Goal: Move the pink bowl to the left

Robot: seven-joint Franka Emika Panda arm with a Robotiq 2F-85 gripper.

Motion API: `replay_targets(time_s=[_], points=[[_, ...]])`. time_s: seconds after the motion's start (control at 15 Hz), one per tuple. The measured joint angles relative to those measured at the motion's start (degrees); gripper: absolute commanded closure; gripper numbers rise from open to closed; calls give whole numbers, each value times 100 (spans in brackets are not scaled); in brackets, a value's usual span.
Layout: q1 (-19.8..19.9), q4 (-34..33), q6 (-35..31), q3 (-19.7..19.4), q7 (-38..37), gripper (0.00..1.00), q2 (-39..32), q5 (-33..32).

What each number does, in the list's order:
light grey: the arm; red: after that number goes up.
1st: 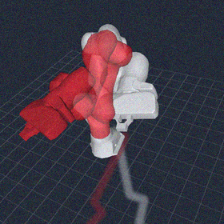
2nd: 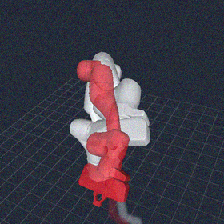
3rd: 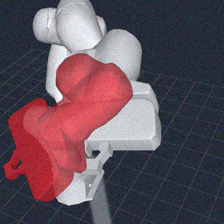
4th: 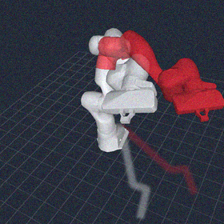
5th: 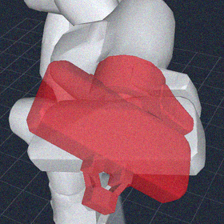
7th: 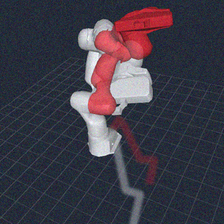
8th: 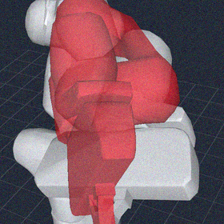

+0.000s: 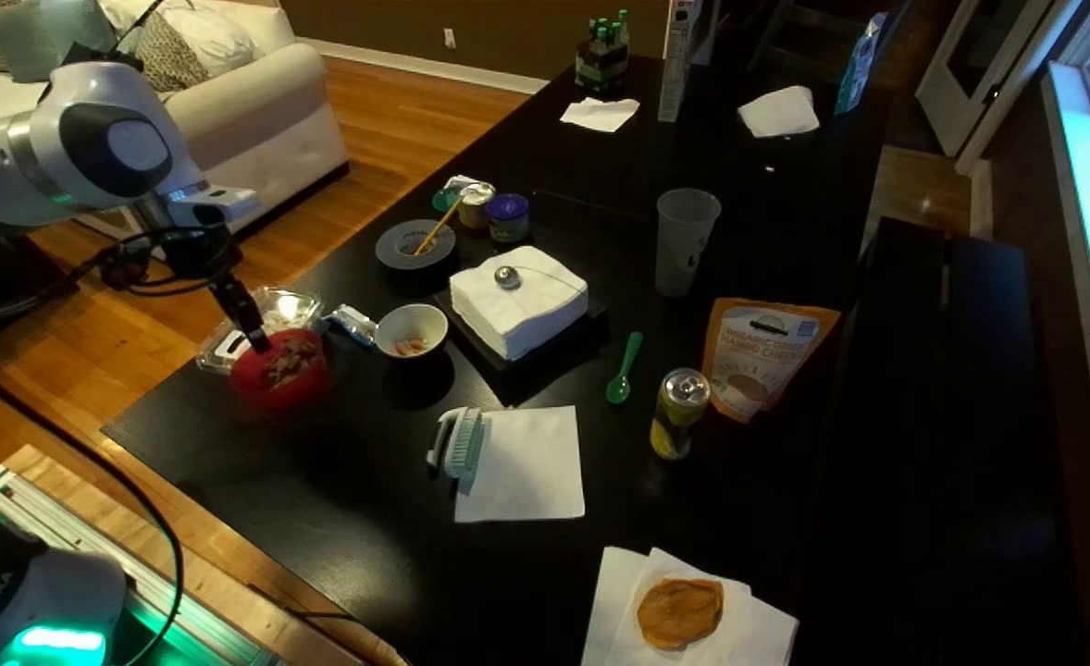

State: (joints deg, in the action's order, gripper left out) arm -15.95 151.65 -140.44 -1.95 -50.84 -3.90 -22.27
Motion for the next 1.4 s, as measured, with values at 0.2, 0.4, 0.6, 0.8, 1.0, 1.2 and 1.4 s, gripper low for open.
replay_targets(time_s=[0.2, 0.4, 0.6, 0.8, 1.0, 1.2, 1.4], points=[[119, -99, 135, 313, 387, 96, 133, 30], [175, -113, 144, 352, 498, 96, 167, 30], [188, -113, 144, 352, 521, 99, 167, 30], [284, -115, 140, 454, 521, 99, 152, 8], [288, -259, 156, 671, 560, 99, 65, -248], [174, -641, 340, 973, 663, 99, -144, -639], [-18, -1149, 638, 1170, 880, 99, -374, -997]])
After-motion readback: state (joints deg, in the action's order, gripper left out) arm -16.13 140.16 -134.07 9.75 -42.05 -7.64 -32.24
